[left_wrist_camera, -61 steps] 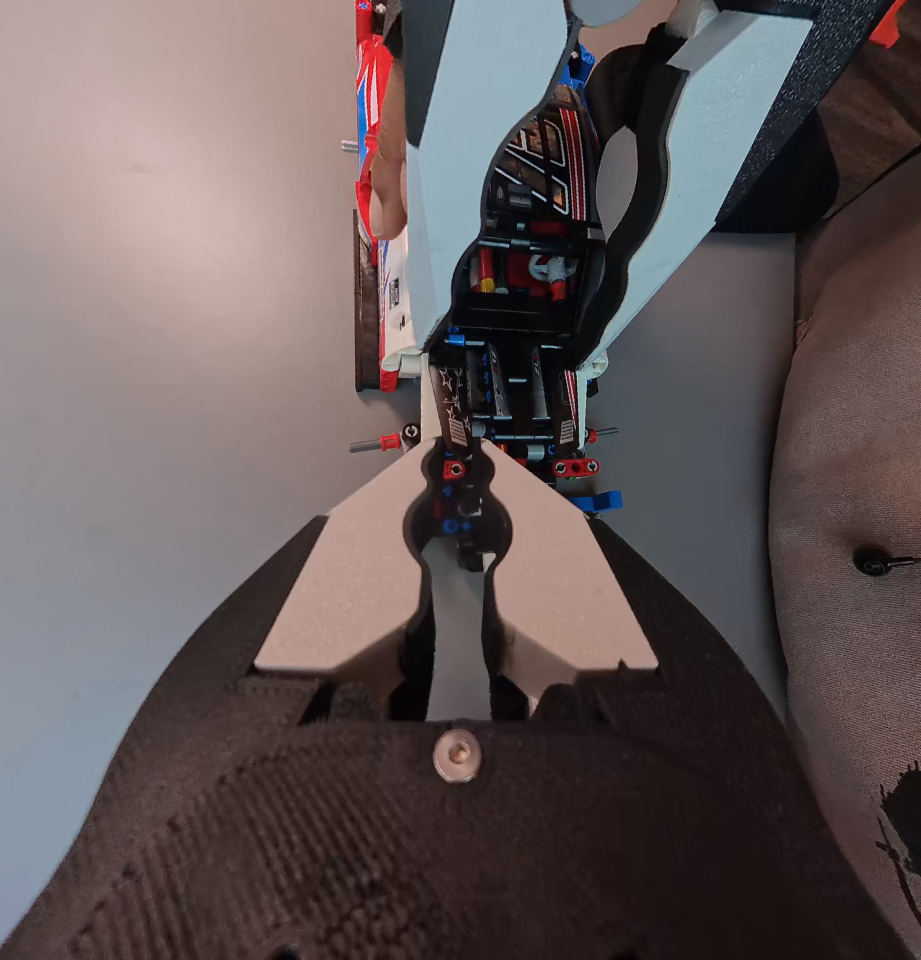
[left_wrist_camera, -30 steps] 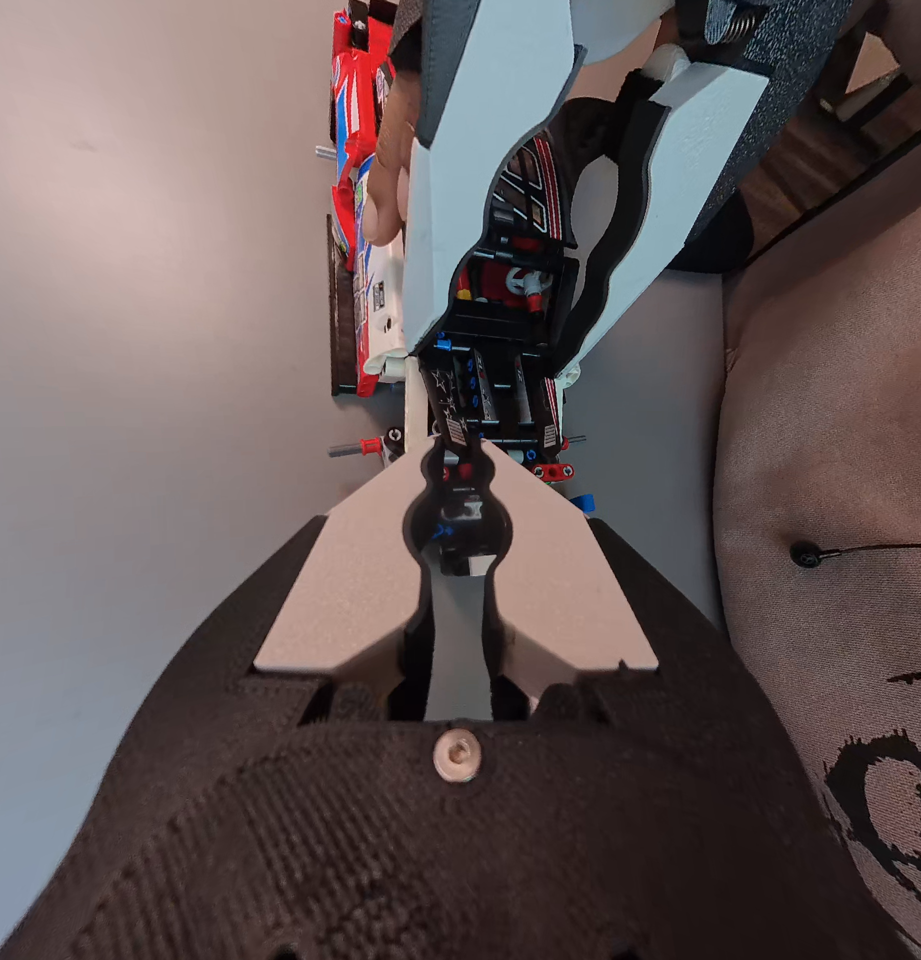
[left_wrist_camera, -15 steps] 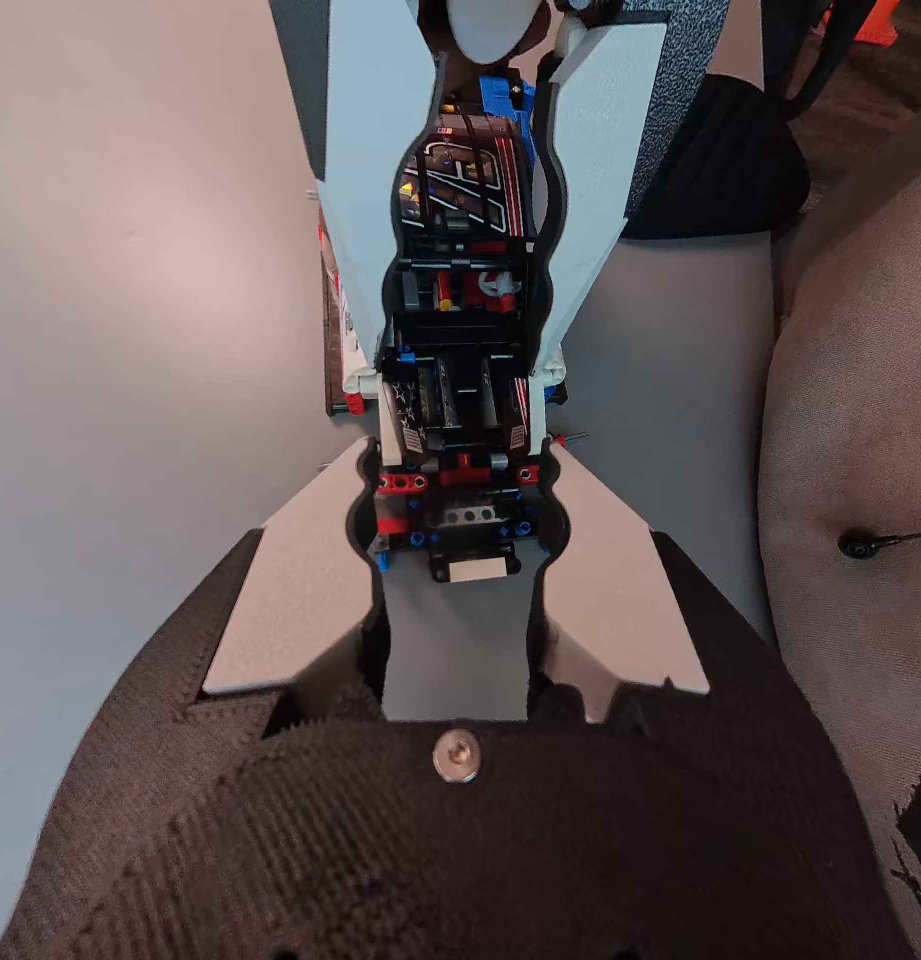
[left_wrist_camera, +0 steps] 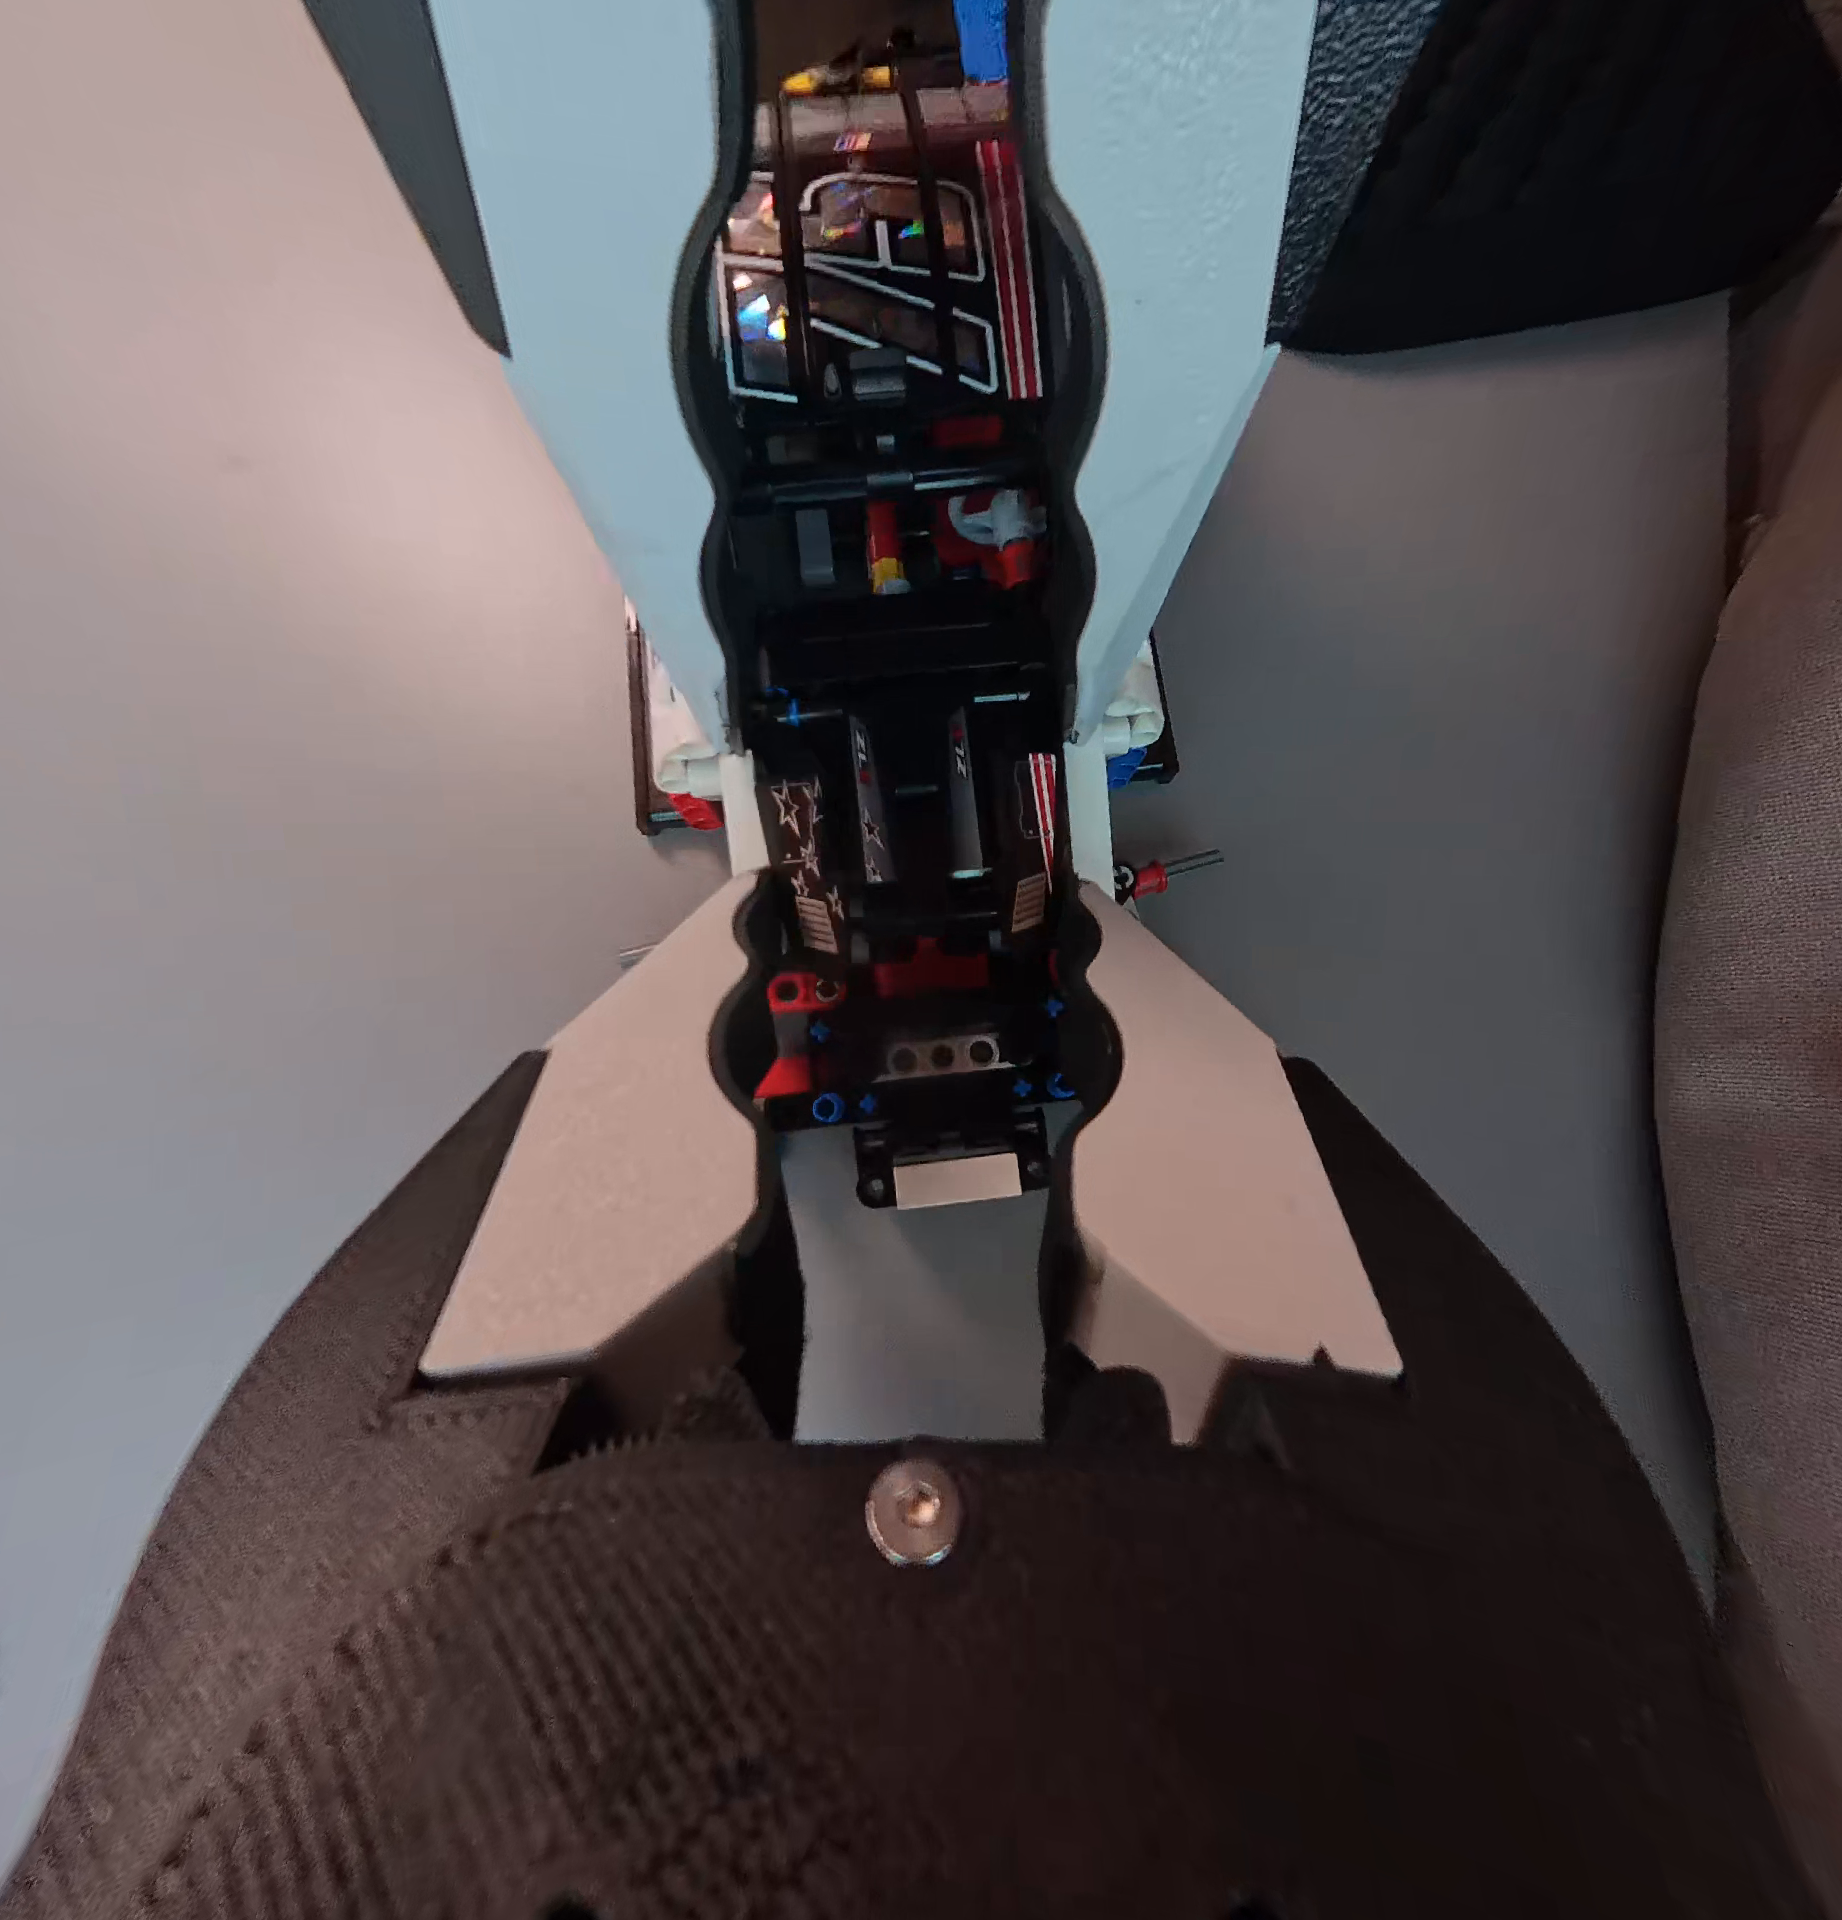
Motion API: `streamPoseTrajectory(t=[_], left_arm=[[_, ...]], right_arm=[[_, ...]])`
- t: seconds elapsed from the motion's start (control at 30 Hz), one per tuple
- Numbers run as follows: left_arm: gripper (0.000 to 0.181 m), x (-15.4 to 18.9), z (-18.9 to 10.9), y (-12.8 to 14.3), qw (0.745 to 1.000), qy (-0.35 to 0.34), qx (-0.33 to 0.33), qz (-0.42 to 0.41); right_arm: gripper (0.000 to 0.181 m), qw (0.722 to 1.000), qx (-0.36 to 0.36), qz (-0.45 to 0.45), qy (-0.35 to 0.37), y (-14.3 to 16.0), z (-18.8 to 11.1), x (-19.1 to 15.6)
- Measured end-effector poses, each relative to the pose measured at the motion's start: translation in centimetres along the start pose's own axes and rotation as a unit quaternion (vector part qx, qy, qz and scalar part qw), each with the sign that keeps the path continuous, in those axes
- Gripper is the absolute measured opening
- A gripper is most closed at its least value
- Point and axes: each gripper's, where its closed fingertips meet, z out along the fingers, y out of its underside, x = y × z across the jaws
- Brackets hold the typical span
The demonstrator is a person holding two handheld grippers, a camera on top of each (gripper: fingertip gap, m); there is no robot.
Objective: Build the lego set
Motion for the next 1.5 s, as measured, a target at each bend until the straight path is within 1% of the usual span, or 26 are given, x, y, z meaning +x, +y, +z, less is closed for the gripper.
streamPoseTrajectory(t=[0.27,0.47,0.63,0.67,0.73,0.87,0.93,1.1,1.27,1.37,1.5], left_arm=[[0.049,0.1,0.0,-0.1,1.0,0.016,0.008,-0.004],[0.049,0.1,0.0,-0.1,1.0,0.016,0.013,-0.004],[0.049,0.0,-0.1,-0.2,0.999,0.015,0.029,-0.004],[0.049,0.0,-0.2,-0.3,0.999,0.014,0.033,-0.007],[0.055,0.0,-0.4,-0.5,0.999,0.013,0.044,-0.018],[0.058,0.1,-0.4,-0.3,0.999,0.006,0.048,-0.019],[0.049,0.0,-0.2,-0.3,0.999,-0.004,0.045,-0.014],[0.048,-0.1,0.0,0.0,0.999,-0.01,0.03,-0.015],[0.048,0.0,0.1,-0.1,0.999,-0.02,0.034,-0.021],[0.048,0.0,0.3,-0.3,0.998,-0.028,0.043,-0.033],[0.048,-0.2,0.7,-0.8,0.996,-0.047,0.057,-0.041]], right_arm=[[0.053,1.0,-0.007,-0.005,-0.002,0.0,0.0,-0.1],[0.054,1.0,-0.009,-0.006,-0.002,0.0,0.0,-0.1],[0.054,1.0,0.0,0.003,0.007,-0.1,0.0,0.1],[0.057,1.0,0.005,0.006,0.013,-0.2,-0.1,0.2],[0.066,1.0,0.012,0.007,0.023,-0.1,-0.4,0.3],[0.068,0.999,0.038,0.02,0.031,-0.4,-1.0,-0.1],[0.068,0.998,0.046,0.023,0.047,-0.4,-1.2,0.0],[0.068,0.993,0.074,0.034,0.081,-0.4,-2.5,-0.5],[0.068,0.984,0.095,0.055,0.137,0.7,-4.1,-1.3],[0.067,0.977,0.104,0.077,0.169,1.8,-4.5,-1.8],[0.067,0.964,0.101,0.111,0.219,4.1,-5.0,-1.8]])
